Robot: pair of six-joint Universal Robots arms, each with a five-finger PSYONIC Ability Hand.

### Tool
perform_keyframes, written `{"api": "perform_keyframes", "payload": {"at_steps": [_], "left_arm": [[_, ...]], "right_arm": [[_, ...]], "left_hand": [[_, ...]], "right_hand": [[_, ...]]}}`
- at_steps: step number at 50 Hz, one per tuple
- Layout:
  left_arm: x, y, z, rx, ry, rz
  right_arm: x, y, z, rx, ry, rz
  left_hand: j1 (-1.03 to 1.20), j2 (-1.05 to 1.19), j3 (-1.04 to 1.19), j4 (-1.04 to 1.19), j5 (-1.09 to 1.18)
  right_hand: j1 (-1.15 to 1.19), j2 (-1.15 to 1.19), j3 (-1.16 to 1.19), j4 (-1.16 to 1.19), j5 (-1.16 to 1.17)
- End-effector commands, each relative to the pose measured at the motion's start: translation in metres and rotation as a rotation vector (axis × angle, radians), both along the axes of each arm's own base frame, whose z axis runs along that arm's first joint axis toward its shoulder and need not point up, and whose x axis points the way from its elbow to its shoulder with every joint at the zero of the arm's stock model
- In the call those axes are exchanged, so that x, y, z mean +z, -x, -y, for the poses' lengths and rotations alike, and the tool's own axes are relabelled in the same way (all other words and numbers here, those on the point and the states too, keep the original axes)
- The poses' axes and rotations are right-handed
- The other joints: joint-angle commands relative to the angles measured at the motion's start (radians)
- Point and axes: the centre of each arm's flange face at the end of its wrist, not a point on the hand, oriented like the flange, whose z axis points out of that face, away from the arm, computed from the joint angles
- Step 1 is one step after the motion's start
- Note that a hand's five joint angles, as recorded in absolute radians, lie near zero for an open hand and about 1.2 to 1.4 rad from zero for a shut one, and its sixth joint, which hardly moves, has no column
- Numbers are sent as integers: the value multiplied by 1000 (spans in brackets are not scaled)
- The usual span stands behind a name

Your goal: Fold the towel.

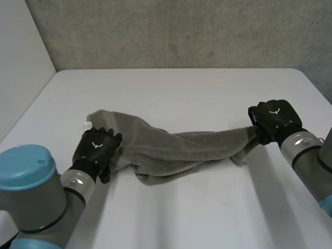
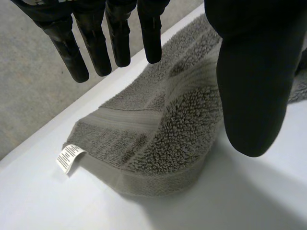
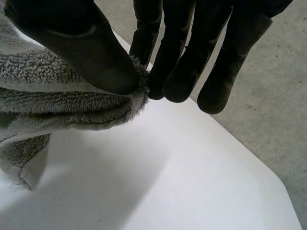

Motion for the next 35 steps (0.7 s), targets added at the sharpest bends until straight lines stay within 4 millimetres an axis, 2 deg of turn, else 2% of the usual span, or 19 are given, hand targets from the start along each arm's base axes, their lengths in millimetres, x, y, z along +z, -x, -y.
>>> {"api": "perform_keyframes", "payload": {"at_steps": [1,5,7,8,9,10,12,14,15,17,18,19,20,22,24,26,28,30,35], "left_arm": [[-17,12,13,-13,-25,12],[-23,17,16,-22,-30,15],[-24,21,20,-28,-22,11],[-24,21,20,-28,-22,11],[-23,22,23,-28,-9,4],[-20,24,26,-27,21,-12],[-20,24,26,-27,22,-12],[10,24,33,-14,138,-72],[10,24,33,-14,139,-73],[59,18,30,-3,262,-138],[60,18,30,-3,262,-138],[81,14,28,2,316,-163],[81,14,27,3,317,-163],[106,8,25,11,383,-190],[147,0,13,3,480,-240],[161,-3,6,-14,498,-248],[169,-5,1,-35,491,-242],[171,-6,-1,-58,458,-226],[156,-8,1,-92,344,-181]], "right_arm": [[-1,0,-1,0,-3,-1],[-1,0,-1,0,-2,0],[0,0,0,0,3,1],[0,0,0,0,3,1],[1,0,1,0,7,2],[3,-1,1,2,14,2],[6,-1,2,3,23,4],[10,0,3,2,35,6],[18,-1,3,4,52,8],[33,0,3,0,95,16],[52,0,-1,10,141,19],[69,-1,-6,30,168,23],[69,-1,-6,30,168,23],[99,-2,-16,81,184,5],[116,-2,-22,108,182,-13],[130,0,-26,125,180,-30],[156,7,-34,140,175,-70],[164,9,-37,145,165,-98],[162,5,-35,185,117,-187]], "left_hand": [[48,50,50,49,54],[92,95,94,93,98],[556,558,558,556,561],[559,561,561,560,565],[957,959,959,958,963],[1039,1042,1041,1040,1045],[1040,1042,1042,1041,1046],[1040,1042,1042,1041,1046],[1040,1042,1042,1041,1046],[1040,1042,1042,1041,1046],[1040,1042,1042,1041,1046],[1040,1042,1042,1041,1046],[1040,1042,1042,1041,1046],[1040,1042,1042,1041,1046],[1040,1042,1042,1041,1046],[1040,1042,1042,1041,1046],[1040,1042,1042,1041,1046],[1040,1042,1042,1041,1046],[1040,1042,1042,1041,1046]], "right_hand": [[87,70,66,57,47],[87,70,66,57,47],[87,70,66,57,47],[87,70,66,57,47],[87,70,66,57,47],[87,70,66,57,47],[87,70,66,57,47],[87,70,66,57,47],[87,70,66,57,47],[87,70,66,57,47],[87,70,66,57,47],[87,70,66,57,47],[87,70,66,57,47],[87,70,66,57,47],[87,70,66,57,47],[87,70,66,57,47],[87,70,66,57,47],[87,70,66,57,47],[87,70,66,57,47]]}}
